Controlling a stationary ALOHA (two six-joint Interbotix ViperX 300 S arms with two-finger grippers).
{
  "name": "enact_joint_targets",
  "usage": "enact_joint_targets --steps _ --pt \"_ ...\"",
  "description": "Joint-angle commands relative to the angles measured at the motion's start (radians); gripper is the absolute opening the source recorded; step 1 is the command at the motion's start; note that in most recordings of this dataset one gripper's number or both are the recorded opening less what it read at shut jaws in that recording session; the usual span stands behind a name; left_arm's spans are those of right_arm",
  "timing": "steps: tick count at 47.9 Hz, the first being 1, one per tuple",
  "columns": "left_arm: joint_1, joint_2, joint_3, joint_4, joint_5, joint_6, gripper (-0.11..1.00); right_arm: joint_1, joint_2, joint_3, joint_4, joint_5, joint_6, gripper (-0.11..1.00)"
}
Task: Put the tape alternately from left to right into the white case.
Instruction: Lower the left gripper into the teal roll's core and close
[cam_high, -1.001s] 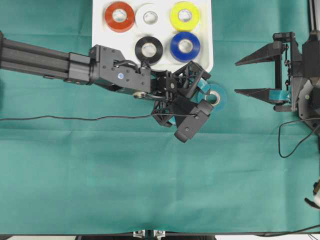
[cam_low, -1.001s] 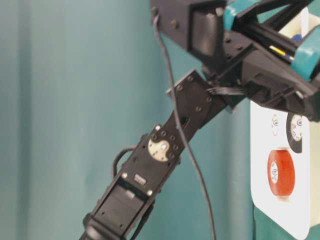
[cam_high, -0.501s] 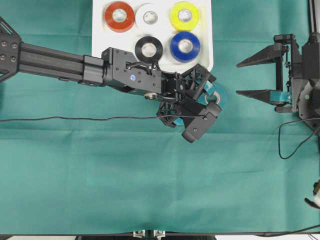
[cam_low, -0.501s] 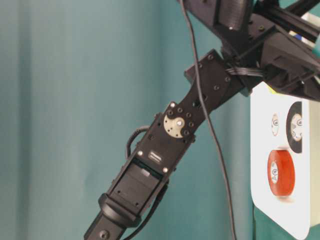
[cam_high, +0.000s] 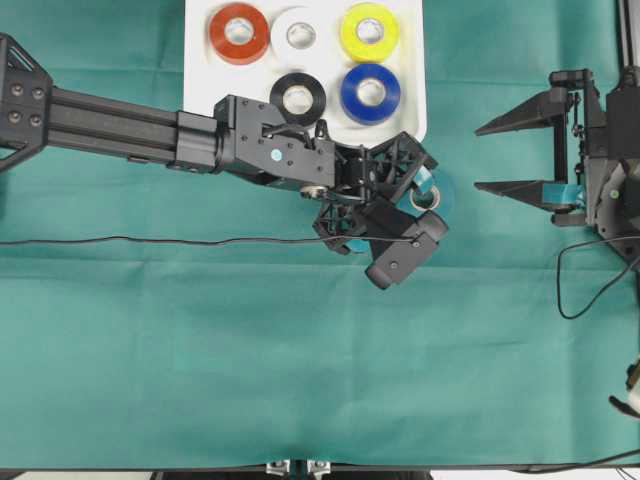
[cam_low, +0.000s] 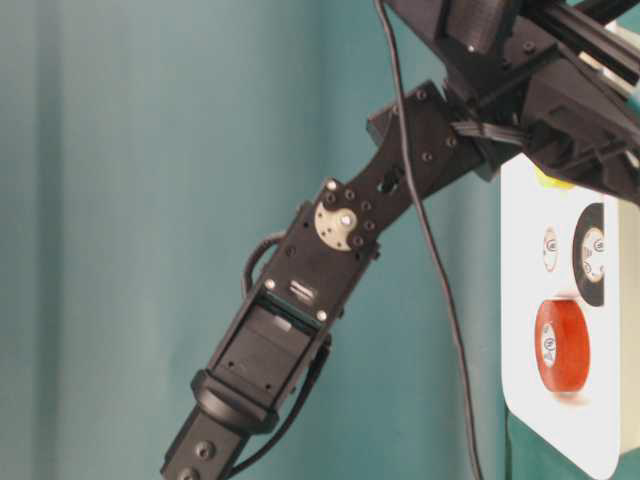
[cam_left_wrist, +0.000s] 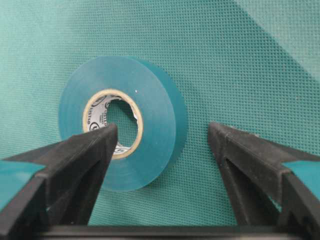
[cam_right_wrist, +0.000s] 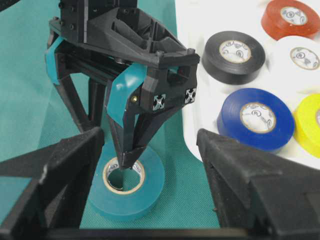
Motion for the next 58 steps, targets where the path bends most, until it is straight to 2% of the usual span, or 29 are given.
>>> enact_joint_targets --steps 1,6,12,18,58 --pt "0.002 -0.012 -0.034 -0.002 0.023 0.003 0.72 0.002 -0.008 -0.006 0.005 -0.008 0.002 0.81" --pt "0.002 -0.012 -0.038 -0.002 0.025 0.023 0.46 0.002 -0.023 -0.002 0.006 -0.008 0.002 0.81" --pt "0.0 -0.018 -0.026 -0.002 0.032 0.08 0.14 0.002 -0.046 0.008 0.008 -0.008 0.002 0.81" --pt "-0.005 -0.032 -0.006 -0.002 0.034 0.124 -0.03 0.002 -0.066 0.012 0.011 -0.008 0.002 0.81" --pt "-0.005 -0.075 0.025 -0.002 0.029 0.123 -0.03 0.002 -0.069 0.011 0.018 -0.008 0.002 0.81"
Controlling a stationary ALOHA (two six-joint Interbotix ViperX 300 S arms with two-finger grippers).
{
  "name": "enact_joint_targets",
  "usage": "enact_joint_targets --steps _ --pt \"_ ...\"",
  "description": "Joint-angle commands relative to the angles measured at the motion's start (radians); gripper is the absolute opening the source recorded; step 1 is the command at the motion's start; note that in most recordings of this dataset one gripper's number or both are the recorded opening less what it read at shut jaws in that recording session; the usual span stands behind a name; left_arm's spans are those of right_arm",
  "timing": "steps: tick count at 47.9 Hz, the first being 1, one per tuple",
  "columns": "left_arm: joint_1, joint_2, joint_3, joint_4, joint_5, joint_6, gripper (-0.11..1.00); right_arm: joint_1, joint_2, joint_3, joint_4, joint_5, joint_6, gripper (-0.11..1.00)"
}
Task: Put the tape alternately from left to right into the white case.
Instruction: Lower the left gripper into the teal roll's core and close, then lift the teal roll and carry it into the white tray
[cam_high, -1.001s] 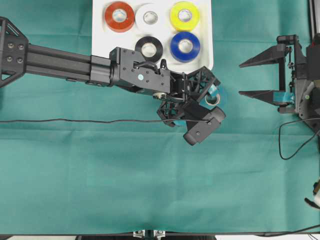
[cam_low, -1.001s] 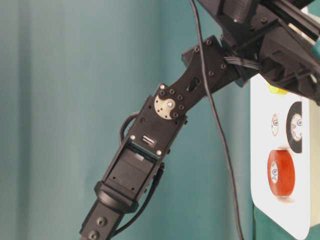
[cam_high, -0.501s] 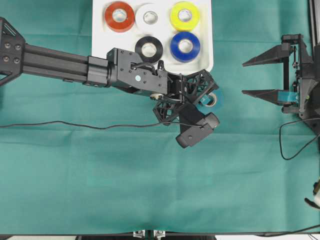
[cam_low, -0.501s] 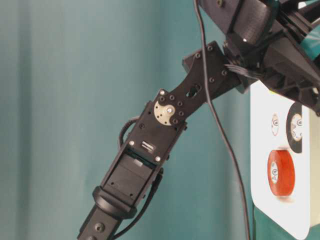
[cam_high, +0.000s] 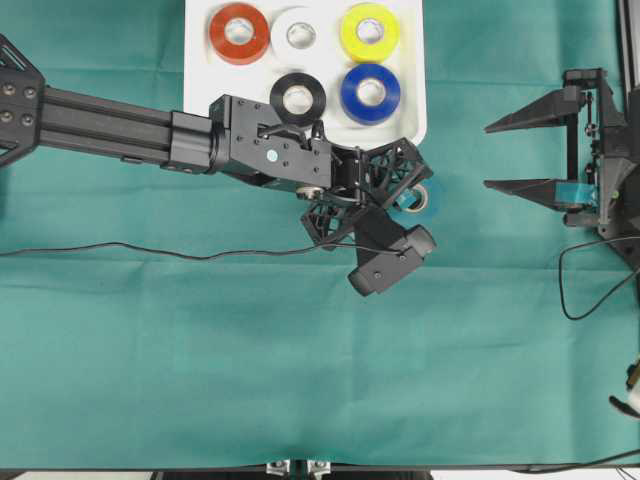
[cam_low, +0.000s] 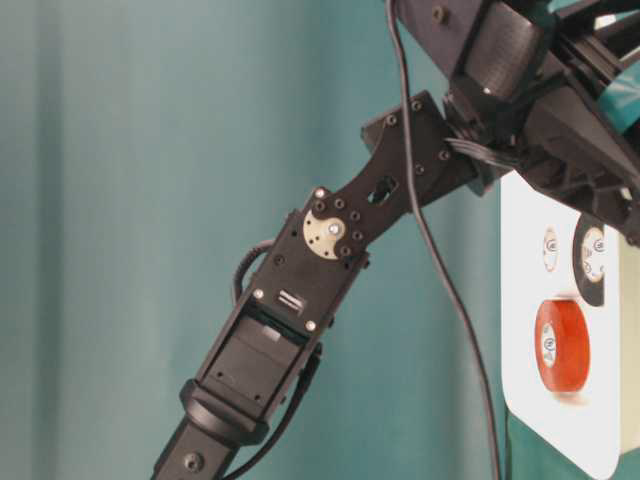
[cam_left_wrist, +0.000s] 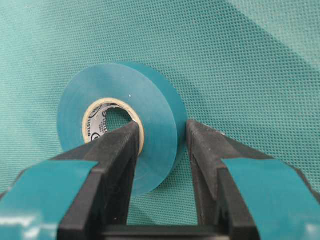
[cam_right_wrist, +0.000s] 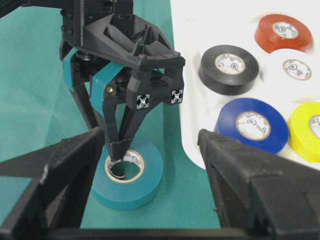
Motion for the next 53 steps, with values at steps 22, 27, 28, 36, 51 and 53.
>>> enact_joint_targets --steps 22,27,28,36,51,53 --pt "0.0 -0.11 -0.012 -0.002 -0.003 0.003 -0.03 0.002 0.003 -0.014 0.003 -0.005 0.002 0.81" --pt "0.0 -0.129 -0.014 -0.002 -0.002 0.002 -0.03 0.0 0.002 -0.012 0.003 -0.003 0.002 0.81" --pt "0.0 -0.132 -0.014 -0.002 -0.002 0.002 -0.03 0.002 0.002 -0.012 0.003 -0.003 0.002 0.81" --pt "0.0 -0.156 -0.014 -0.002 -0.002 0.0 -0.03 0.002 0.002 -0.011 0.003 -0.003 0.002 0.81" --pt "0.002 -0.163 0.0 -0.002 0.005 -0.008 -0.03 0.002 0.002 -0.012 0.003 -0.003 0.002 0.81" --pt "0.003 -0.169 0.005 -0.002 0.005 -0.008 -0.03 0.002 0.002 -0.012 0.003 -0.003 0.002 0.81"
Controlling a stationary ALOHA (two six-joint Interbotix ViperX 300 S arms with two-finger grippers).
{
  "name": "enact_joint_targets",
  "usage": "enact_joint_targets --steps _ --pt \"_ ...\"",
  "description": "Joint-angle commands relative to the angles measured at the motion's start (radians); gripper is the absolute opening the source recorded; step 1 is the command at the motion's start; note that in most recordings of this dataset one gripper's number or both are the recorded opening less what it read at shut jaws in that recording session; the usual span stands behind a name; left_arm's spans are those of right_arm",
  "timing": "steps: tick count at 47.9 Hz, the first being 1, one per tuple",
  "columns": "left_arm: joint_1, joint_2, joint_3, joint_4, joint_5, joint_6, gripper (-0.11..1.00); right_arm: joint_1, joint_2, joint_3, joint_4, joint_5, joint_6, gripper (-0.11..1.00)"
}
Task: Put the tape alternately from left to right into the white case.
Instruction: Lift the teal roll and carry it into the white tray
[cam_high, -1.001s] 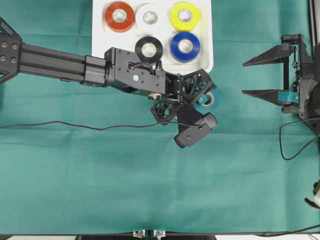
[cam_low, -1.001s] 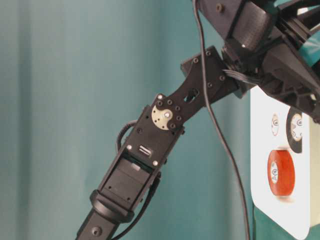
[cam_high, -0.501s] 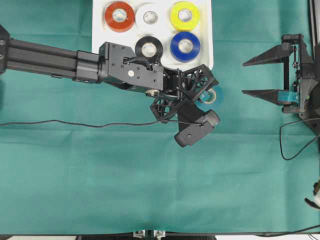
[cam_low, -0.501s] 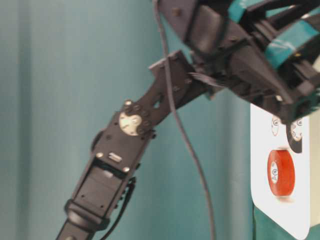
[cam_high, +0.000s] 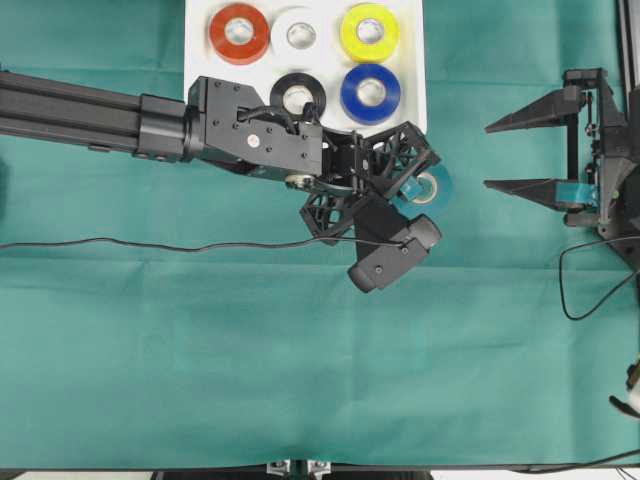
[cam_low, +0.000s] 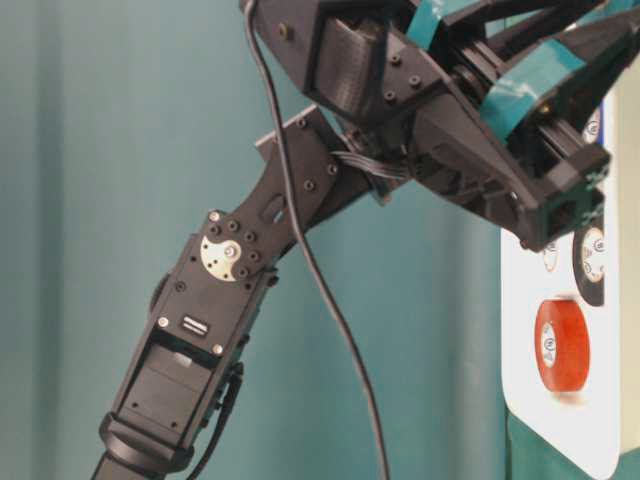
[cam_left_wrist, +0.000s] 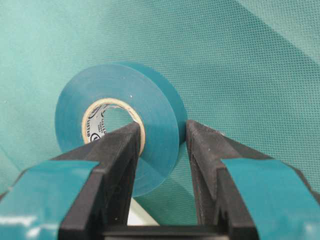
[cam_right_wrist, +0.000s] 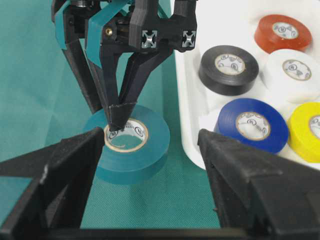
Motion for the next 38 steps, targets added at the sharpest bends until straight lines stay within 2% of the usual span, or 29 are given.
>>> enact_joint_targets --steps 1,12,38 --pt "0.003 -0.069 -0.006 -0.002 -0.002 -0.003 -0.03 0.002 0.003 -0.014 0.003 -0.006 0.002 0.81" --pt "0.029 -0.117 0.049 -0.002 0.002 -0.018 -0.03 0.002 0.003 -0.012 0.003 -0.005 0.002 0.81" --pt "0.129 -0.299 0.295 -0.002 -0.012 -0.175 -0.03 0.002 0.003 -0.015 0.003 -0.003 0.002 0.81"
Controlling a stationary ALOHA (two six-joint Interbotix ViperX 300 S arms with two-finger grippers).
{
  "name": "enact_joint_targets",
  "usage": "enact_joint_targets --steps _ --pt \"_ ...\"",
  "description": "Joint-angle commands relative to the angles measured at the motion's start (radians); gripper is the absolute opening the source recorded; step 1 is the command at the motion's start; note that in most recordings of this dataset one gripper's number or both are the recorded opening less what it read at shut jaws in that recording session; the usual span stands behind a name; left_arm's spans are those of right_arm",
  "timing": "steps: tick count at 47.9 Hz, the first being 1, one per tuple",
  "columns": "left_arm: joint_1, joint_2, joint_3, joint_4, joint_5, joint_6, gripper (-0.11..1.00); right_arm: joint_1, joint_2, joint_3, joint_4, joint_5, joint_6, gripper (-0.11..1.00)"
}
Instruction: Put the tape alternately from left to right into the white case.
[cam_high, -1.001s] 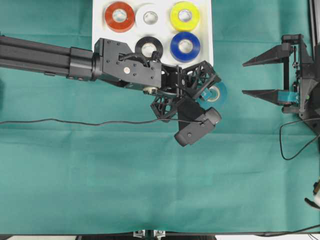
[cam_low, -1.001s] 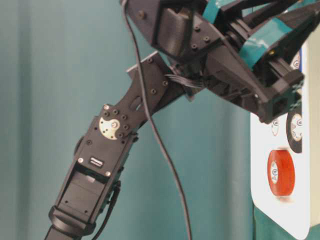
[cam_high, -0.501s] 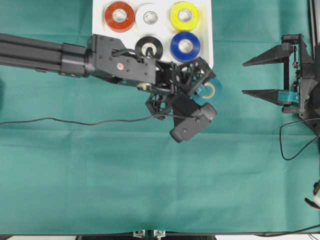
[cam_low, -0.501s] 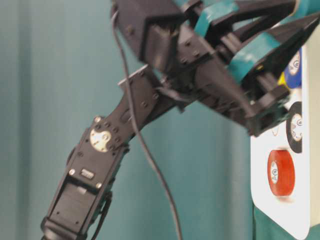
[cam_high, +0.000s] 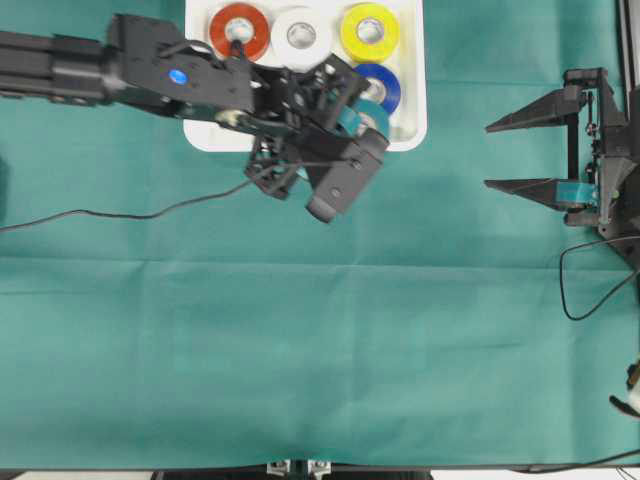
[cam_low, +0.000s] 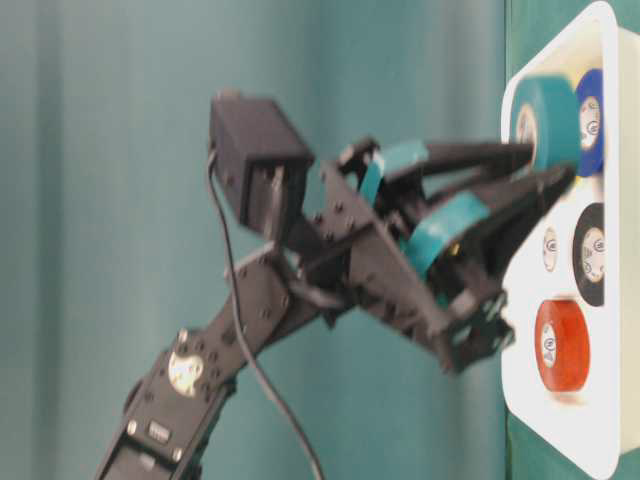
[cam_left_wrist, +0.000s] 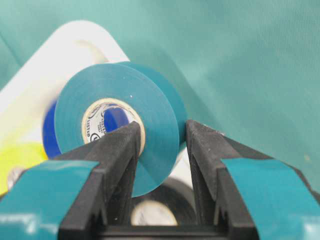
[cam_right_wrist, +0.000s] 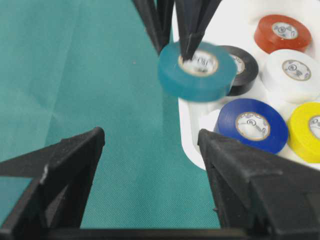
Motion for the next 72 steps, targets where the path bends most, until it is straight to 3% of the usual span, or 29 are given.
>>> enact_joint_targets --steps 1,17,29,46,72 --pt "0.015 -0.077 0.026 -0.002 -0.015 -0.014 -0.03 0.003 0.003 -0.014 0.003 -0.003 0.002 0.81" --pt "0.115 -0.201 0.242 -0.002 -0.137 -0.086 -0.03 0.003 0.005 -0.018 0.005 -0.002 0.002 0.81" --pt "0.161 -0.227 0.337 -0.002 -0.156 -0.12 -0.03 0.003 0.005 -0.025 0.008 0.009 0.002 0.81" --pt "0.206 -0.232 0.4 -0.002 -0.156 -0.133 -0.03 0.003 0.005 -0.026 0.008 0.014 0.002 0.81" --pt "0.184 -0.233 0.419 -0.002 -0.152 -0.127 -0.03 0.003 0.005 -0.025 0.008 0.014 0.002 0.81"
